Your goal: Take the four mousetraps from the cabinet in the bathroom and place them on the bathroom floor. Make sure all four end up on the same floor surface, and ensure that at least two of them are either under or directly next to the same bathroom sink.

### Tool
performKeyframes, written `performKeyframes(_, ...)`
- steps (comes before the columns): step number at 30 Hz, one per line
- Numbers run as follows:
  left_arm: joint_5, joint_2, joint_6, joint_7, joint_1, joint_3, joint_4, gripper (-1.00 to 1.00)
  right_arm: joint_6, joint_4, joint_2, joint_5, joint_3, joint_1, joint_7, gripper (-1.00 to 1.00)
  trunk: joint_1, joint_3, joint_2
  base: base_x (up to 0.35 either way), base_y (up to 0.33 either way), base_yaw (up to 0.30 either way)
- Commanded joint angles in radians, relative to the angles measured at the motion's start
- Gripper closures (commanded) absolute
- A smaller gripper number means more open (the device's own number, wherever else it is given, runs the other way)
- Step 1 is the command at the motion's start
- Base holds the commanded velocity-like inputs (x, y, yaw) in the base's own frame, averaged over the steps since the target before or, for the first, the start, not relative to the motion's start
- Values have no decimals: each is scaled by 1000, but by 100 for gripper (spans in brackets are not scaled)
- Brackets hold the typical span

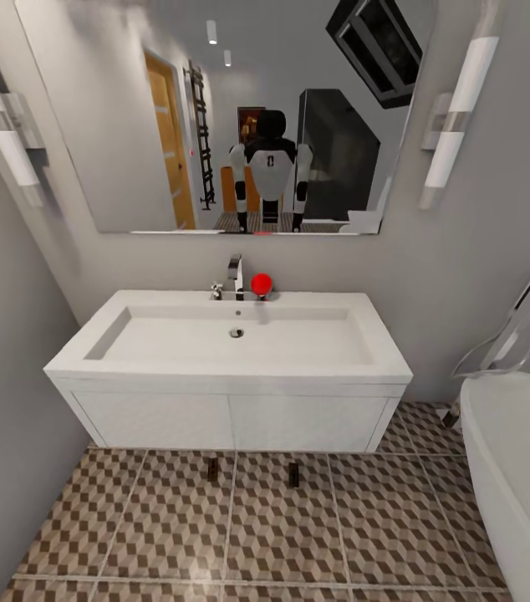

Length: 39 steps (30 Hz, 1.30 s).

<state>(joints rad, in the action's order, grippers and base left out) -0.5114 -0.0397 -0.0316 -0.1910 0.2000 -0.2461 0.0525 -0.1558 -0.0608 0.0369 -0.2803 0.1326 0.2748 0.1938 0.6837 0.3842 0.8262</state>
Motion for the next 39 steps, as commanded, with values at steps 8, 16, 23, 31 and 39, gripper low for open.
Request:
performKeyframes(8, -7, 0, -2, -2, 1, -9, 1, -100, -7, -4, 0, -10, 9, 2, 6, -100, 0, -12, 1, 0, 0, 0)
performKeyframes(16, -7, -1, -2, -2, 1, -9, 1, -100, -7, -5, 0, -11, 9, 2, 6, -100, 0, -24, 1, 0, 0, 0)
performKeyframes(23, -7, -1, -1, -2, 1, -9, 1, -100, -7, -5, 0, -11, 9, 2, 6, -100, 0, -35, 1, 0, 0, 0)
performKeyframes(31, -7, -2, -1, -2, 1, -9, 1, -100, -7, -5, 0, -11, 9, 3, 6, -100, 0, -48, 1, 0, 0, 0)
performKeyframes(39, -7, -2, -1, -2, 1, -9, 1, -100, -5, -4, 0, -11, 9, 2, 6, -100, 0, -52, 1, 0, 0, -3)
